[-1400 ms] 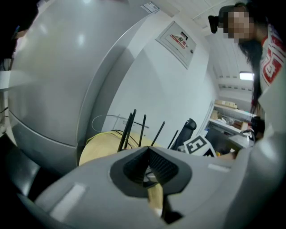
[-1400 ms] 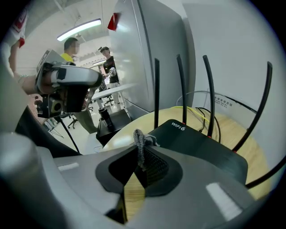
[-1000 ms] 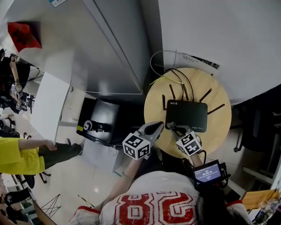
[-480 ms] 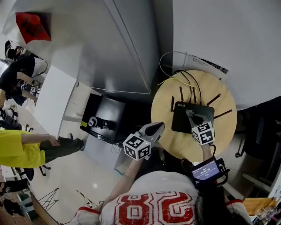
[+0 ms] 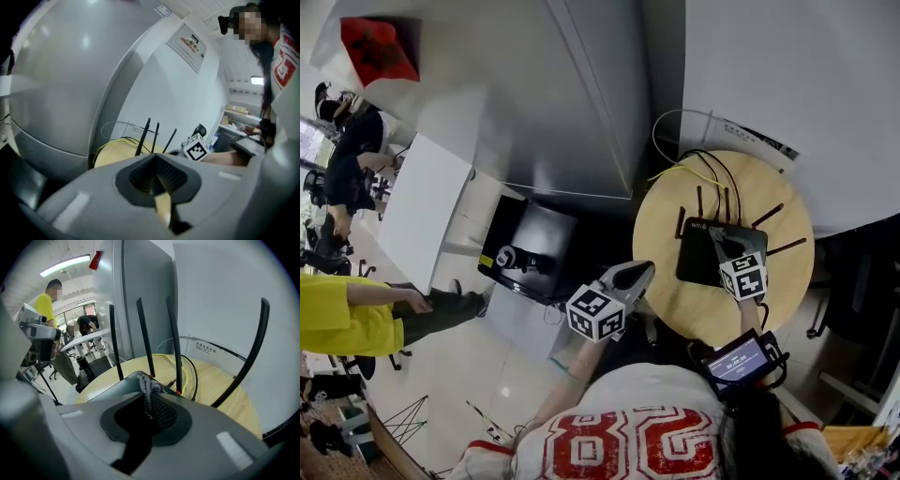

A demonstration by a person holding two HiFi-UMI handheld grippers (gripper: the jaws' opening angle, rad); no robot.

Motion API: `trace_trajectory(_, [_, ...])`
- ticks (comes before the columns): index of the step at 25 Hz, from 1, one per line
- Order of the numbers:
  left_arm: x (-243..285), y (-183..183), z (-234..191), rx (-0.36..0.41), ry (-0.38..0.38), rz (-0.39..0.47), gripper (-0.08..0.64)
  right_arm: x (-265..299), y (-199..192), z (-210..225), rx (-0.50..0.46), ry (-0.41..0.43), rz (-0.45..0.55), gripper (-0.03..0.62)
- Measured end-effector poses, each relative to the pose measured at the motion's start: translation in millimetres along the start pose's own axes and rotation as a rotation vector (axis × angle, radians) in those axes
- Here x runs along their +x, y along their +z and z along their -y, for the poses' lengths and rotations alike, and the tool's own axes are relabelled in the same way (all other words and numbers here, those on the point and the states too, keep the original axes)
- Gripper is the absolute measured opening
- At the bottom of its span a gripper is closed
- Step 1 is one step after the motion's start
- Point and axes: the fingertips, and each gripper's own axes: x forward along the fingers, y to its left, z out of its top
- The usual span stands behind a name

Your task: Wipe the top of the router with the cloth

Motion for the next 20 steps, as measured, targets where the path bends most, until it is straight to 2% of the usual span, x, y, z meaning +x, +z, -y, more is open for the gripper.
trace_trajectory(5, [6,2,3,0.006,-0.035,-0.011,0.0,-9,-10,-18,0.018,0.023,-0.002,0.037])
trace_trajectory(12, [27,2,22,0.033,-0.128,-0.043,0.0,-30,-33,-48,0.041,0.071,0.005,0.037])
trace_trajectory(20, [51,-1,45,0.059,-0.205,-0.068,0.0,-50,-55,-80,0.023,0.137,-0.009,0.037])
